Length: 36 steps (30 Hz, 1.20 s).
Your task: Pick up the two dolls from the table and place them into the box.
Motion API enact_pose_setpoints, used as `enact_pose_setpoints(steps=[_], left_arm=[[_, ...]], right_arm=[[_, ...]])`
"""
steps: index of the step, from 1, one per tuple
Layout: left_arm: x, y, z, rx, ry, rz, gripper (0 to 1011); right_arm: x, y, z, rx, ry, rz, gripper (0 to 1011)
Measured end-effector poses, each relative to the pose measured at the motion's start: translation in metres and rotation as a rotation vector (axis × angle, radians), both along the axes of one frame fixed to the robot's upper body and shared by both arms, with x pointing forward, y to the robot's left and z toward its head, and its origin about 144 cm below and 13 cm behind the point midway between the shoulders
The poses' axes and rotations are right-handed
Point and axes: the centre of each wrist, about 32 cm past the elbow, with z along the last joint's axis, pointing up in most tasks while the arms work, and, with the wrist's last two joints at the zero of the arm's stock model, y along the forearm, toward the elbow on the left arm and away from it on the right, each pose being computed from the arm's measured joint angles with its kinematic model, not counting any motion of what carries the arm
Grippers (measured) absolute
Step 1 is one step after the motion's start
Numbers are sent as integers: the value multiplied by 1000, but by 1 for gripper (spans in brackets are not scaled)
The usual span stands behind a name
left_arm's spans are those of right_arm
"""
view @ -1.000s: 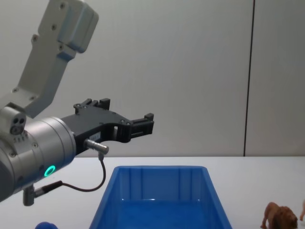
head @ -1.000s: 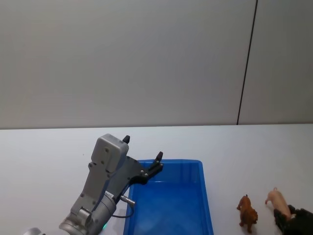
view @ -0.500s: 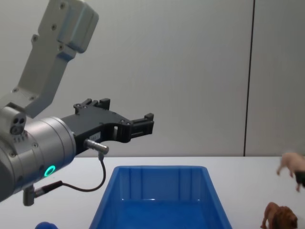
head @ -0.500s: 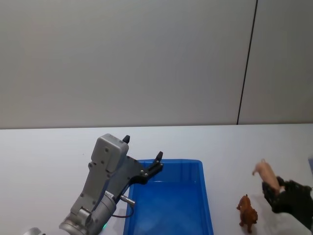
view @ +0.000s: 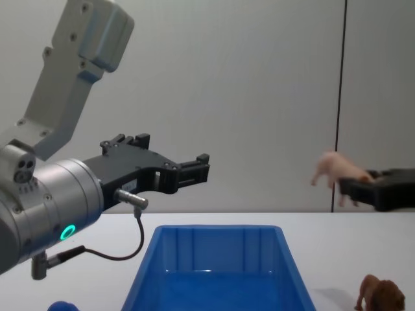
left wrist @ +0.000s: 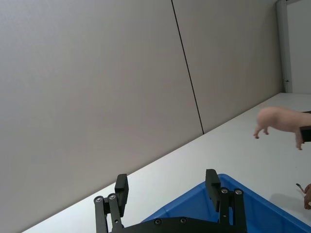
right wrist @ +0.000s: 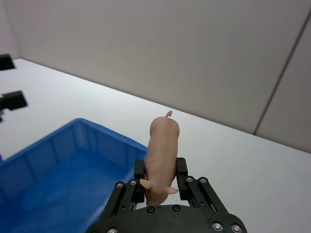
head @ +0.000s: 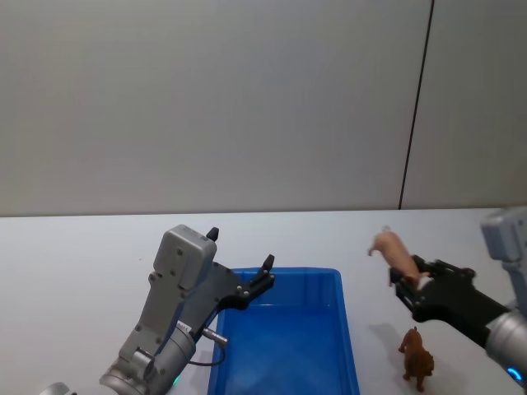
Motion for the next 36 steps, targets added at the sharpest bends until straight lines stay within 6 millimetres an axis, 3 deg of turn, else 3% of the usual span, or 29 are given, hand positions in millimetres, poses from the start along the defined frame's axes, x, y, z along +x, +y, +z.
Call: enact_pose_setpoints(steps=[9,20,26,31,36], left_arm=[[0,0,0,0,0,0,1002],[0,0,0,0,0,0,1002],[0,0,0,0,0,0,1002],[0,0,0,0,0,0,1002],[0,0,0,0,0,0,1002]], right_arm=[[15,23,9,11,17,127,362],[33,56,6,19,88,272,709],[36,61,4,17,98,285,894],[34,57,1,13,91,264,999],[27,48,-2,18,79,229,1001]])
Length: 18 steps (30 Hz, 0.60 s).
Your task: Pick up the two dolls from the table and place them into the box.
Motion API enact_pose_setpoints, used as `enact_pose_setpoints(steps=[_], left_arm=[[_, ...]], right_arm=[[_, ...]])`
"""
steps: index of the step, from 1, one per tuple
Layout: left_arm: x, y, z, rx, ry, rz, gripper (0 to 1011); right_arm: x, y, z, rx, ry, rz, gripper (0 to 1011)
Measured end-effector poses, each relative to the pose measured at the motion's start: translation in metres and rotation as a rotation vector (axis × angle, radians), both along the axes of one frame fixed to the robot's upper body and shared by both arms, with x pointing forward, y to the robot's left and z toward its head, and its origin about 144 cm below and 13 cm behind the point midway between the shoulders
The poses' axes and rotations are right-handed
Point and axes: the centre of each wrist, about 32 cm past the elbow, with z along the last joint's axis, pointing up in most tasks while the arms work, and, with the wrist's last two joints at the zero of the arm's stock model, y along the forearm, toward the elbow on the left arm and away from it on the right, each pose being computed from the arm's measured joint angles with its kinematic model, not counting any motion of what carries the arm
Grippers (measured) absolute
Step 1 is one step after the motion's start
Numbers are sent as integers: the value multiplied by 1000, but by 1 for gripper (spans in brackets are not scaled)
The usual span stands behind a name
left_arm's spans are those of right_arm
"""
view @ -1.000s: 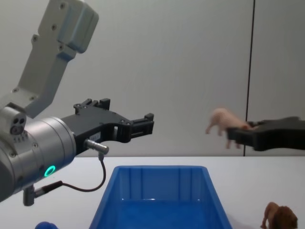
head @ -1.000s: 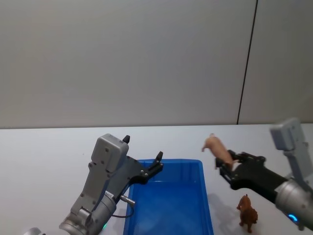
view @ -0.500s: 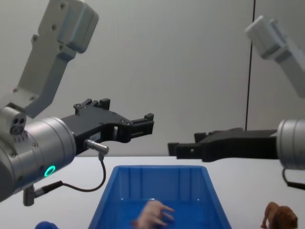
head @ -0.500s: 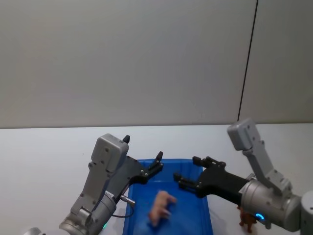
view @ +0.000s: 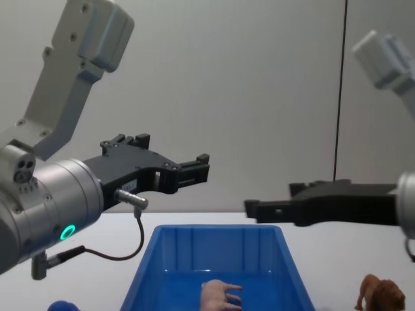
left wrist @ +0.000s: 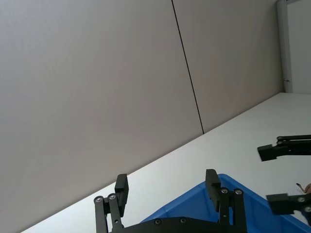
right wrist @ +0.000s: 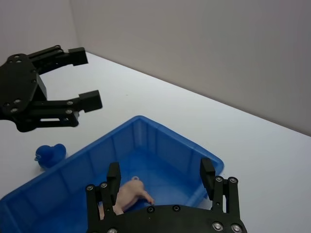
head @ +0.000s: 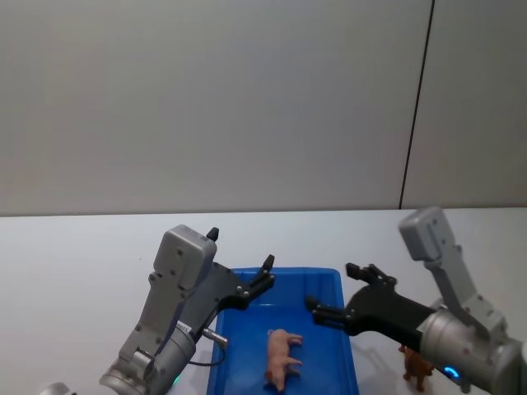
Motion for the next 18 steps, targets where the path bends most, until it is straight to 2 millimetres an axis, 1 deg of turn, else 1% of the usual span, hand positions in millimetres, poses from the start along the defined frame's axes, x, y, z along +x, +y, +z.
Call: enact_pose_setpoints(steps=[6,7,13,18], left_arm=[[0,0,0,0,0,0,1002],[0,0,0,0,0,0,1002],[0,0,0,0,0,0,1002],[0,0,0,0,0,0,1002]], right_arm=[[-17,-15,-6,8,-12,-64,1001],[-17,-15,-6,8,-12,-64,1001],[-37,-28,-13,13,-9,-115,1001],[-49,-34,-17,12,0,-145,1001]])
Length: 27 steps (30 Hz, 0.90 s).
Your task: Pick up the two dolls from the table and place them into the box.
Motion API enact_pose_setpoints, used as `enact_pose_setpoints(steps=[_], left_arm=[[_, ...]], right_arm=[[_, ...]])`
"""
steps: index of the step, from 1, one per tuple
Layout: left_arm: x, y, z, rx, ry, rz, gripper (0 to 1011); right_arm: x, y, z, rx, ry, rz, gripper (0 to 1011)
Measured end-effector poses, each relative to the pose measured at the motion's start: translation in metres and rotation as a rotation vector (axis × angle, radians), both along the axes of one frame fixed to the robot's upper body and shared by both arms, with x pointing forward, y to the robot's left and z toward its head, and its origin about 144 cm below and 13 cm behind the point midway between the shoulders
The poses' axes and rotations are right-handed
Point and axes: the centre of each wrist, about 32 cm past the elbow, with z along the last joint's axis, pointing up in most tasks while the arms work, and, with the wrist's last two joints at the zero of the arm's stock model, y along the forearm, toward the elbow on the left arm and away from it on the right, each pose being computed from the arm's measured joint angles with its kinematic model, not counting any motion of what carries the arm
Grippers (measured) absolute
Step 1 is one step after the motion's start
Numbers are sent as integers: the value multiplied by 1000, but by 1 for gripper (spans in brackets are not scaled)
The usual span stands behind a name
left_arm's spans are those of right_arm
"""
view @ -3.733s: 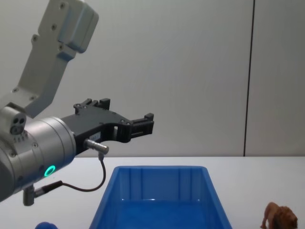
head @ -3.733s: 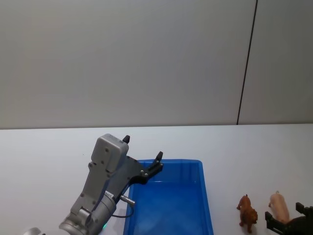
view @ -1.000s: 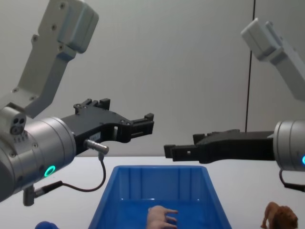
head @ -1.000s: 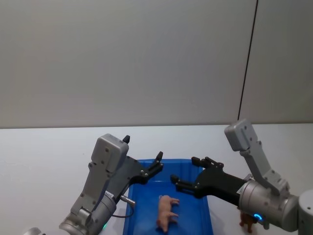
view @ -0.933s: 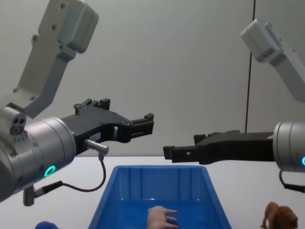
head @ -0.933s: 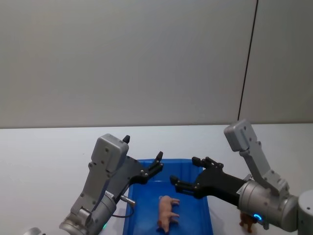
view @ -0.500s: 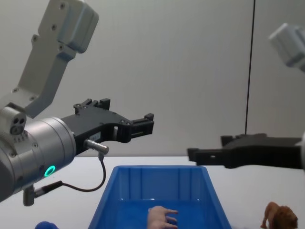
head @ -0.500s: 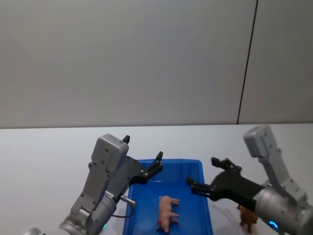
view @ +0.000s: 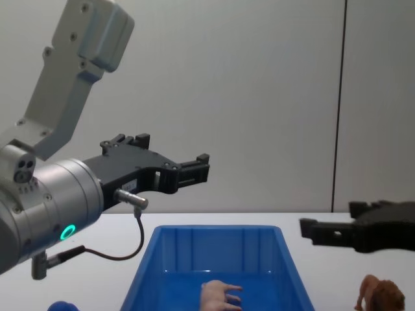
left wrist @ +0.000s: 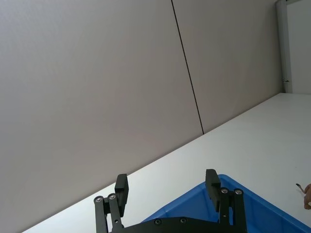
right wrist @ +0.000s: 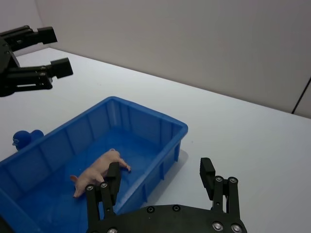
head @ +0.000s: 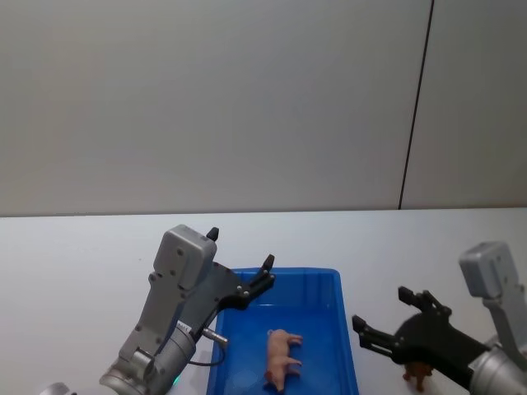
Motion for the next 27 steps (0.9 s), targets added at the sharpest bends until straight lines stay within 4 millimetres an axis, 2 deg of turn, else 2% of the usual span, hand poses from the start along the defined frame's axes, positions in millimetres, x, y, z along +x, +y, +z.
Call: enact_pose_setpoints(steps=[7,23,25,27], left_arm=[[0,0,0,0,0,0,1002],[0,0,0,0,0,0,1002],[0,0,0,0,0,0,1002],[0,0,0,0,0,0,1002]], right_arm=[[-14,-7,-7,-13,28,-42,1001],[-24,-17,-25,-61,105,-112,1001],[-25,-18,-27,-66,113,-118,996],[-26,-19,-29,-71,121,-124,940]])
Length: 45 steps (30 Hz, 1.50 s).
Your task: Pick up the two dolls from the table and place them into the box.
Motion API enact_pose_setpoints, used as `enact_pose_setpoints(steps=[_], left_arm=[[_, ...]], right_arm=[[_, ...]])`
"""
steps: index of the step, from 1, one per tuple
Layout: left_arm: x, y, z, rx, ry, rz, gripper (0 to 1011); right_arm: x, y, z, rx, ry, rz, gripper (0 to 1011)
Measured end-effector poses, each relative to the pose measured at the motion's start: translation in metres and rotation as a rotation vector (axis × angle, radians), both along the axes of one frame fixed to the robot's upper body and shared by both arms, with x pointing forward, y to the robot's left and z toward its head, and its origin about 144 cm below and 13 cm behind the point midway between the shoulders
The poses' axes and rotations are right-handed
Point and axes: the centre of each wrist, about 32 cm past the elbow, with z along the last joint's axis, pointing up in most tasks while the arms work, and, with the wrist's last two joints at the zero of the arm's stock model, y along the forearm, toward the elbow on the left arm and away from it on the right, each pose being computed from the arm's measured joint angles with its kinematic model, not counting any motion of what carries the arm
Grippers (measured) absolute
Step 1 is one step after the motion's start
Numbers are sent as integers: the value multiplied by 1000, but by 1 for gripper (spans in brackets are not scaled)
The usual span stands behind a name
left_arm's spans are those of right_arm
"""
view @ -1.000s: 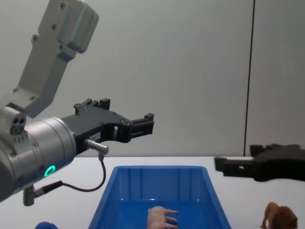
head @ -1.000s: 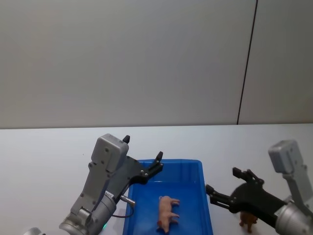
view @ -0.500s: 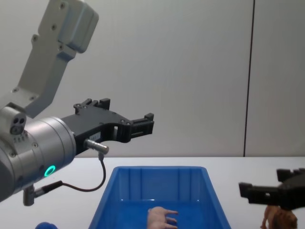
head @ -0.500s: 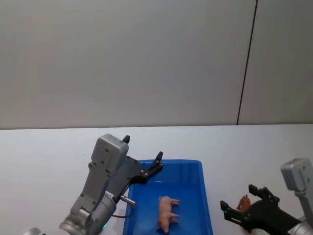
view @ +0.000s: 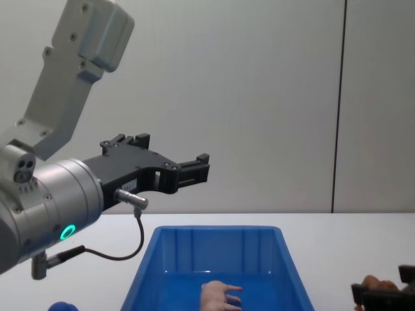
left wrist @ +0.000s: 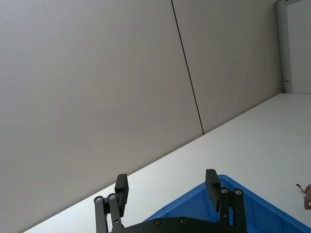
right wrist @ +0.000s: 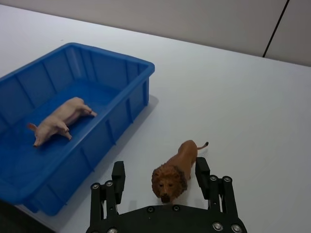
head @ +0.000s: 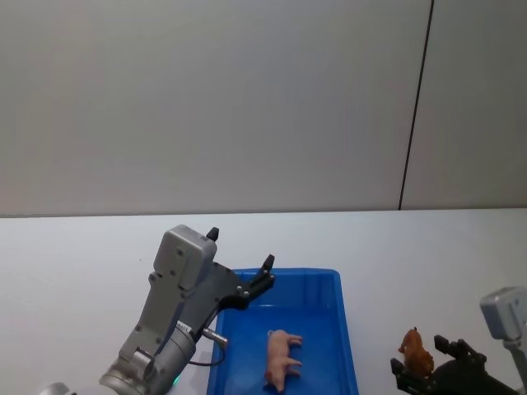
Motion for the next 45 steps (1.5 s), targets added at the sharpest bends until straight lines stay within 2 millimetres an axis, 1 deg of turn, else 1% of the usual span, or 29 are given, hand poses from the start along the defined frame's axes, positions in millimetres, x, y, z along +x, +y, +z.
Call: enact_pose_setpoints(steps=[1,4,5,8,9,16,17,18,20,25,33,36,45], left_arm=[[0,0,0,0,0,0,1002],[0,0,0,0,0,0,1002],[0,0,0,0,0,0,1002],[0,0,0,0,0,0,1002],[0,0,0,0,0,0,1002],[0,0,0,0,0,0,1002],[0,0,0,0,0,0,1002],[0,0,0,0,0,0,1002],[0,0,0,0,0,0,1002],[0,0,0,0,0,0,1002],[0,0,0,0,0,0,1002],[0,0,0,0,0,0,1002],[0,0,0,0,0,0,1002]], right_arm=[[0,-1,-1,-3,6,-3,901],[-1,-2,-3,-7,13,-9,843],[-1,-3,-4,-9,17,-11,792],[-2,-4,-5,-10,26,-15,726],[-2,-5,-5,-10,27,-16,681],[-2,-7,-6,-6,30,-23,459],[-2,-8,-6,-5,26,-24,459],[-2,-8,-6,-4,22,-24,403],[-2,-8,-5,-2,14,-24,357],[0,-8,0,8,-25,-18,334],[9,-3,18,38,-122,28,334],[14,3,28,58,-167,65,334],[28,21,48,102,-230,166,334]])
